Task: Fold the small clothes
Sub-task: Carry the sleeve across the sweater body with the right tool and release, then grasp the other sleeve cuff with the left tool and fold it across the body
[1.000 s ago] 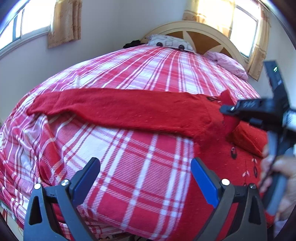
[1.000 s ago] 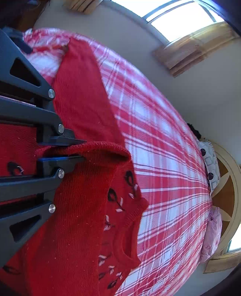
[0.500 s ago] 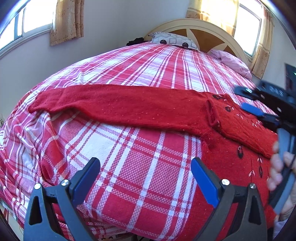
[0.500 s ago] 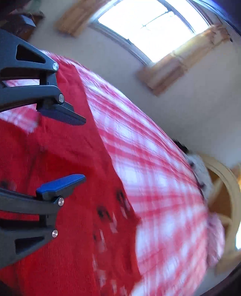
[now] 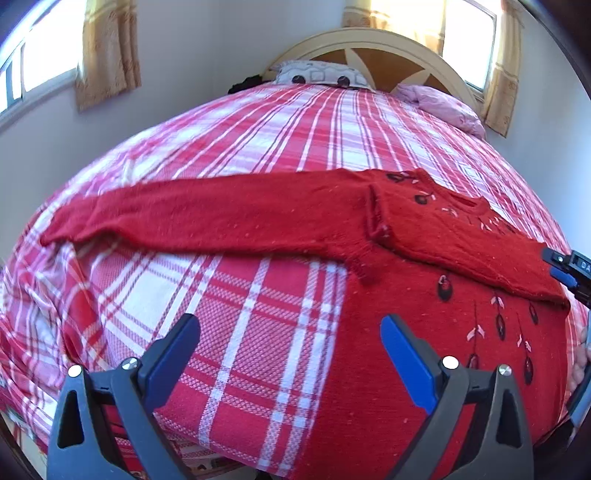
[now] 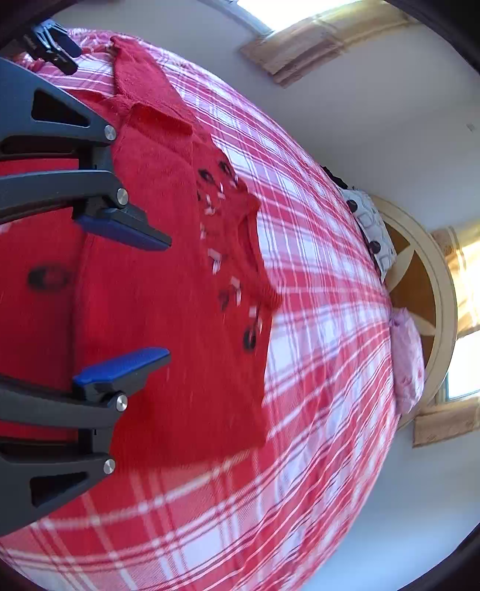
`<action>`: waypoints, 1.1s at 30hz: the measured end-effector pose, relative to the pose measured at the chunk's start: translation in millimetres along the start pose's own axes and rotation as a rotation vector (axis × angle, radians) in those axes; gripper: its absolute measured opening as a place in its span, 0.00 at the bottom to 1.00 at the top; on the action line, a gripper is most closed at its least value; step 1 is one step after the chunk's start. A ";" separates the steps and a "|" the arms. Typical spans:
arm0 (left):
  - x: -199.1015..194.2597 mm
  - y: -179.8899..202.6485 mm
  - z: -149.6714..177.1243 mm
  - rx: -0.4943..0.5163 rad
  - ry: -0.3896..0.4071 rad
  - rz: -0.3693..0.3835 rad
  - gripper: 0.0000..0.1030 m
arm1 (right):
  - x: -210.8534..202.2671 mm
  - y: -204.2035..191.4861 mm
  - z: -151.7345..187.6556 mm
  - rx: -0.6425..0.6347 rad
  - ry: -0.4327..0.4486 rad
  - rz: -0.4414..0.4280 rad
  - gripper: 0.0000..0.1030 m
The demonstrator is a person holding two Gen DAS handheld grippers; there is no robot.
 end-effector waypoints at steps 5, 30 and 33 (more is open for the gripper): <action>0.0 4.4 -1.1 -0.005 -0.003 -0.008 0.98 | 2.6 55.3 16.0 0.065 -0.092 -0.056 0.52; -15.0 -306.6 -14.3 -0.682 0.176 -0.313 0.77 | -72.2 -118.5 76.1 -0.234 0.058 -0.216 0.53; 5.2 -323.6 -16.5 -0.766 0.155 -0.244 0.71 | -67.2 -125.8 82.4 -0.250 0.042 -0.211 0.53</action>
Point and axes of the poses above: each gripper's, at about its wrist camera, not at the fingertips, and x roughly the way its jaws point, y to its right, z to its underside, the point moved 9 cm from there along x, roughly the way its jaws point, and after that the axes turned 4 degrees about x, right-handed, at the moved point
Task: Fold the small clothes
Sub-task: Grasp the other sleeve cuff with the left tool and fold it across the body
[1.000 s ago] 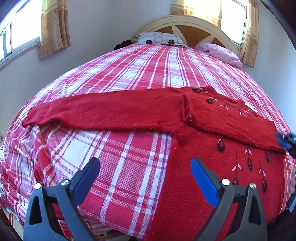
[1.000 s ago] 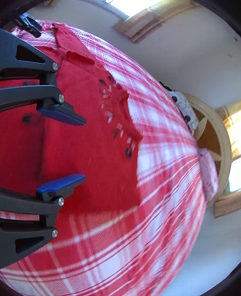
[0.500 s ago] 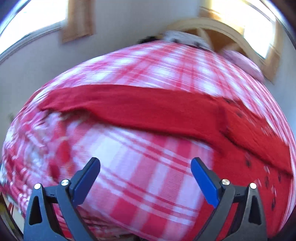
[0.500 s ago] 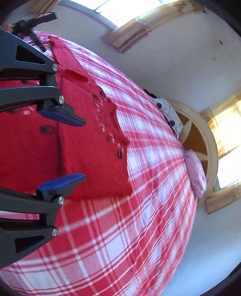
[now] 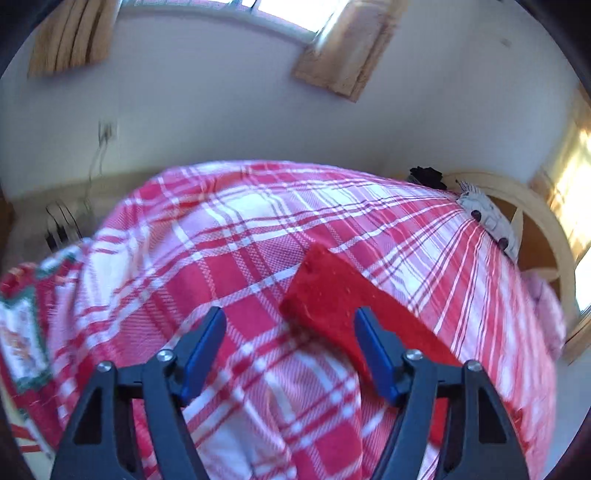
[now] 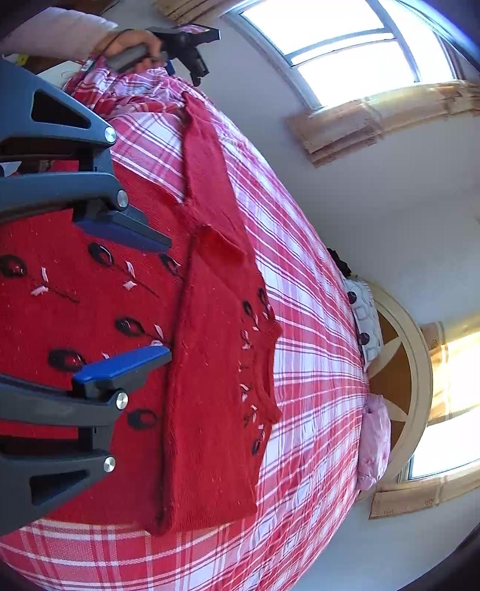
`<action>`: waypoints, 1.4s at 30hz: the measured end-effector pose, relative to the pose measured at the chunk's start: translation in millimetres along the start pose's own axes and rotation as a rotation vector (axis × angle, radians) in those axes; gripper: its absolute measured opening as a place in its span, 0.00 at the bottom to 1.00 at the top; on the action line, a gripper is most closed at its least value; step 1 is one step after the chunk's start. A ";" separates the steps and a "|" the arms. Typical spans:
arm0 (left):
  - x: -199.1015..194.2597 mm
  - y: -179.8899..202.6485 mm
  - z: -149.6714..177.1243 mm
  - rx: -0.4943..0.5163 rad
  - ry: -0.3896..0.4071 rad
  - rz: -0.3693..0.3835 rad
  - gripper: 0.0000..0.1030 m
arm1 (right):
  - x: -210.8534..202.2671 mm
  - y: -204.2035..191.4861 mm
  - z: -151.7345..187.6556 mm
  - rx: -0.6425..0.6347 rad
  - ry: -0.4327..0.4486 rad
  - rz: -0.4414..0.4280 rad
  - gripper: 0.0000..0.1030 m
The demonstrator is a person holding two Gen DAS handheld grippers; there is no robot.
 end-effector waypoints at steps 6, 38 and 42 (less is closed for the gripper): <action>44.1 5.7 2.3 -0.015 -0.105 0.012 0.71 | 1.5 3.7 4.8 0.027 -0.021 0.019 0.53; -132.3 371.2 199.0 0.796 0.043 0.582 0.05 | -28.4 73.5 14.3 0.260 0.017 0.076 0.53; -132.7 391.7 265.0 0.886 -0.009 0.614 0.05 | -40.7 99.3 18.5 0.302 0.029 0.111 0.53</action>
Point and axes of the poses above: each gripper's, at about its wrist camera, not at the fingertips, and x roughly the way its jaws point, y to its right, z to its underside, the point moved 9 cm from there along x, roughly the way its jaws point, and after that the axes turned 4 degrees about x, right-handed, at the moved point
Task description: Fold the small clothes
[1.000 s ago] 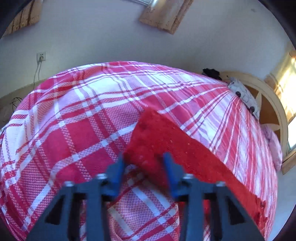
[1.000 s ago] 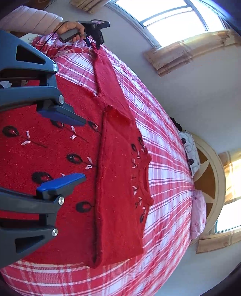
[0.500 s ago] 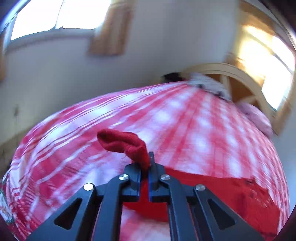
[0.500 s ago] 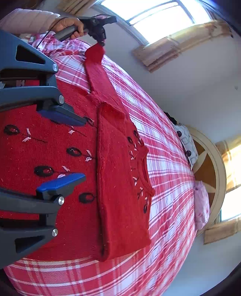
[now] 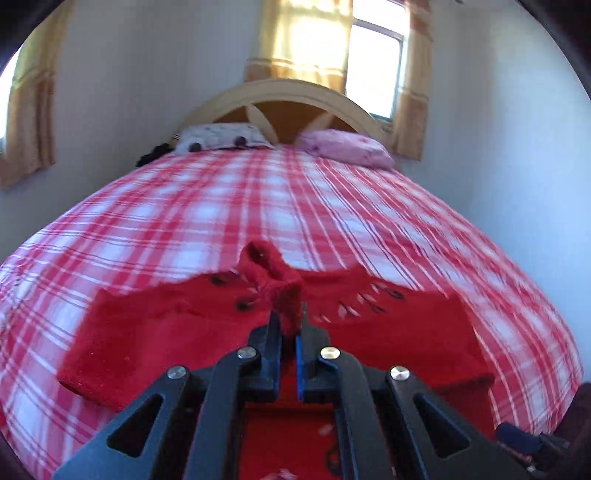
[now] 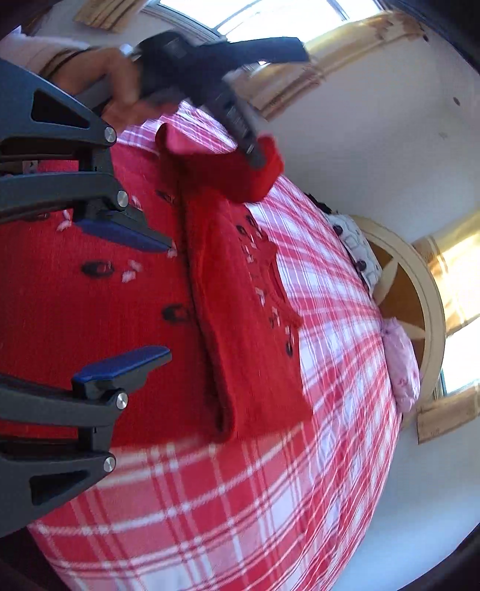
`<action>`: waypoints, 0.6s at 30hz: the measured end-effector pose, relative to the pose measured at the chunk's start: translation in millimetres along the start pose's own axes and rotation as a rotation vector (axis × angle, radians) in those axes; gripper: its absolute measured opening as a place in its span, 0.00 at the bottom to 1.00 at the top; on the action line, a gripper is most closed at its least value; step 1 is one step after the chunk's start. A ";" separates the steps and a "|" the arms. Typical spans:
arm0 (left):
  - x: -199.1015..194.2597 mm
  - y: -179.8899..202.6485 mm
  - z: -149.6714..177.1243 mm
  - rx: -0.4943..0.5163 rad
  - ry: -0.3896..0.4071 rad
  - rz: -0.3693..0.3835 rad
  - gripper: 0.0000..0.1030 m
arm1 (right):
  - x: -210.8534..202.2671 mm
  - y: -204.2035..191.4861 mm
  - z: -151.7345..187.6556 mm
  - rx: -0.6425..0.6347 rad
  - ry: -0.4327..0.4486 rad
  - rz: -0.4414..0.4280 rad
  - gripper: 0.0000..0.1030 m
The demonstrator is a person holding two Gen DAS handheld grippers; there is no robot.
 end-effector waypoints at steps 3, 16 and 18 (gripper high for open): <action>14.5 27.8 23.8 0.063 -0.050 0.011 0.05 | -3.9 19.0 0.3 0.033 -0.002 0.015 0.53; -43.8 0.0 74.5 0.089 -0.116 0.065 0.91 | 25.2 -9.2 -30.1 0.091 -0.051 -0.162 0.67; -55.1 -22.0 77.8 0.062 -0.109 0.021 0.91 | 37.4 -22.1 -35.3 0.099 -0.071 -0.205 0.68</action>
Point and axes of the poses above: each gripper's, at about its wrist camera, not at the fingertips, and x roughly the way its jaws point, y to its right, z to its underside, the point moved 9 cm from there along x, roughly the way its jaws point, and after that the axes turned 4 degrees about x, right-handed, at the moved point
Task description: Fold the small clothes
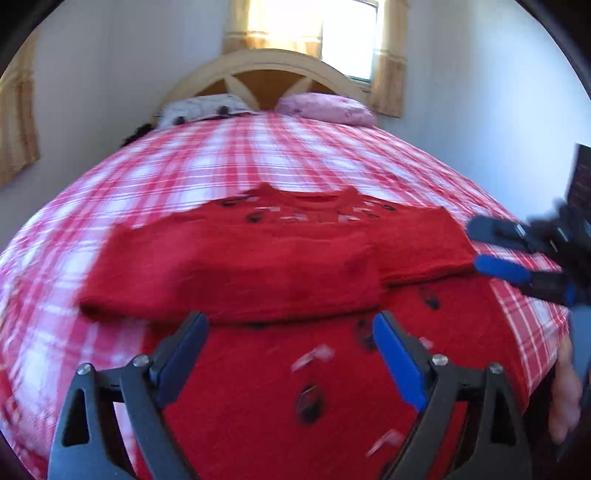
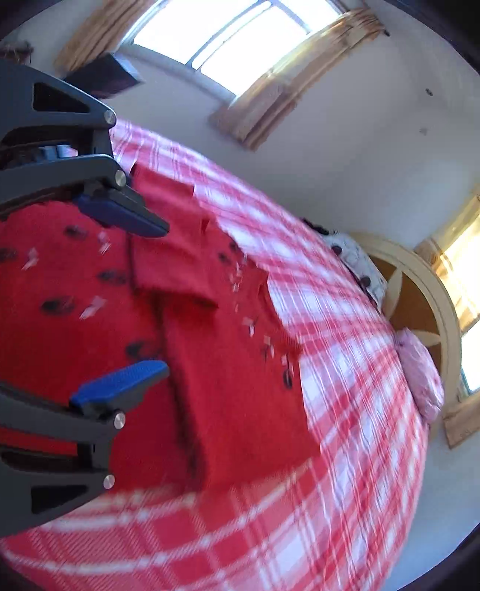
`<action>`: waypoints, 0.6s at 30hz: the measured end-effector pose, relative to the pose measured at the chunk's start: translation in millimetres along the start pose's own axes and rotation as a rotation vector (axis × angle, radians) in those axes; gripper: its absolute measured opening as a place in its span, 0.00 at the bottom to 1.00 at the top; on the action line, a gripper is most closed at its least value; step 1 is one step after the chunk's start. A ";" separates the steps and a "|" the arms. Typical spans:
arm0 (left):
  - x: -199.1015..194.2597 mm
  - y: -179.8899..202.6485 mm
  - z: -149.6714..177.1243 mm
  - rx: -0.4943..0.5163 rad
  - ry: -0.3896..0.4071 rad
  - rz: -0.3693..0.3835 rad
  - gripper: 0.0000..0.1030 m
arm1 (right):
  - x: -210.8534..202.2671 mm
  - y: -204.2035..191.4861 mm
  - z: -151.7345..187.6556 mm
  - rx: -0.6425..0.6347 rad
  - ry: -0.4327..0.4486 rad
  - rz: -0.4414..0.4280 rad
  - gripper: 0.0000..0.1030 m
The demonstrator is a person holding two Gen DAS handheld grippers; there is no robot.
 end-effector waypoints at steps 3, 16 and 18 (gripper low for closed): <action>-4.5 -27.5 8.6 -0.066 -0.006 -0.039 0.91 | 35.7 -10.1 -3.0 0.013 -0.052 -0.025 0.68; 8.3 -66.7 42.5 -0.170 -0.080 -0.100 0.91 | 117.9 -33.4 45.6 -0.263 -0.169 0.174 0.23; 6.9 -67.4 41.1 -0.177 -0.071 -0.099 0.91 | 114.6 -35.5 41.5 -0.242 -0.198 0.154 0.18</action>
Point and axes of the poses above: each gripper's, at about its wrist camera, not at the fingertips, and x roughly the way its jaws point, y to its right, z to its underside, the point moved 9 cm from there along x, roughly the way its jaws point, and after that the axes turned 4 degrees about x, right-handed, at the moved point
